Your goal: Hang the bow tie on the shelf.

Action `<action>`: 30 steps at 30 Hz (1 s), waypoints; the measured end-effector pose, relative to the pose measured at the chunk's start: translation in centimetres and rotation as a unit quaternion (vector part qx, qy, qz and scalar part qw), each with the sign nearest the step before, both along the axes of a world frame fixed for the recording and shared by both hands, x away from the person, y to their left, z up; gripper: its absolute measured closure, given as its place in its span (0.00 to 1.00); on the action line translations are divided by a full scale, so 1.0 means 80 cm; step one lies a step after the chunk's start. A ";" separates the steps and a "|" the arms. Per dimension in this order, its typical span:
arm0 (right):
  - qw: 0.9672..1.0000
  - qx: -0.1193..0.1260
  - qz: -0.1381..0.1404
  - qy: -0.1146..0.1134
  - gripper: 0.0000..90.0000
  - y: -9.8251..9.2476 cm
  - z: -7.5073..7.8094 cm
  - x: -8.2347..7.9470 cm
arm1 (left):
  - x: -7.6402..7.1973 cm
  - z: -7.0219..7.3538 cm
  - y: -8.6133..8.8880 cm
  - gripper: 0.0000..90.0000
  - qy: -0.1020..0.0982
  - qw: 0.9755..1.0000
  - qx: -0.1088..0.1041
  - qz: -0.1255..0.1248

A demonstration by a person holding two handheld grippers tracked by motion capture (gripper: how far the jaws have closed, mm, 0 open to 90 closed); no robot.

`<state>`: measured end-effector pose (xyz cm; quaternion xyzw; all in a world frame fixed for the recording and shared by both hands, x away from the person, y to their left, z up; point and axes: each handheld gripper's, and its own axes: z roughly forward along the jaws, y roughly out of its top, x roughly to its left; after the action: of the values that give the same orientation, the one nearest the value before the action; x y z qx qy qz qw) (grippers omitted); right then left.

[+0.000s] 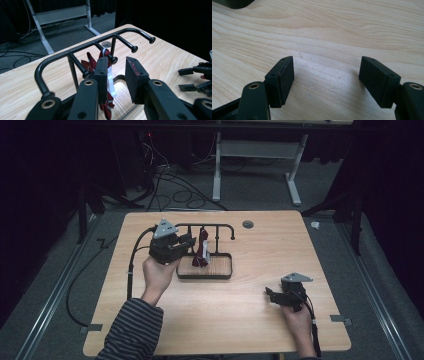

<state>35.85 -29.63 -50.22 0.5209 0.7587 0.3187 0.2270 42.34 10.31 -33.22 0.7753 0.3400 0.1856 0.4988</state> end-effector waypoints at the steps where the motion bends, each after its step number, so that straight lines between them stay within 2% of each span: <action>1: 1.000 0.000 0.000 0.000 0.33 0.000 0.000 0.000 | -0.001 -0.001 0.002 0.80 0.000 1.000 -0.001 0.002; 30: 1.000 0.001 0.000 0.000 0.33 0.000 0.000 0.000 | -0.025 -0.024 0.049 0.80 0.016 0.999 -0.016 0.034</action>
<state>35.86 -29.62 -50.22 0.5211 0.7583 0.3192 0.2270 40.33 14.20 -35.17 0.7583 0.3772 0.1846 0.4987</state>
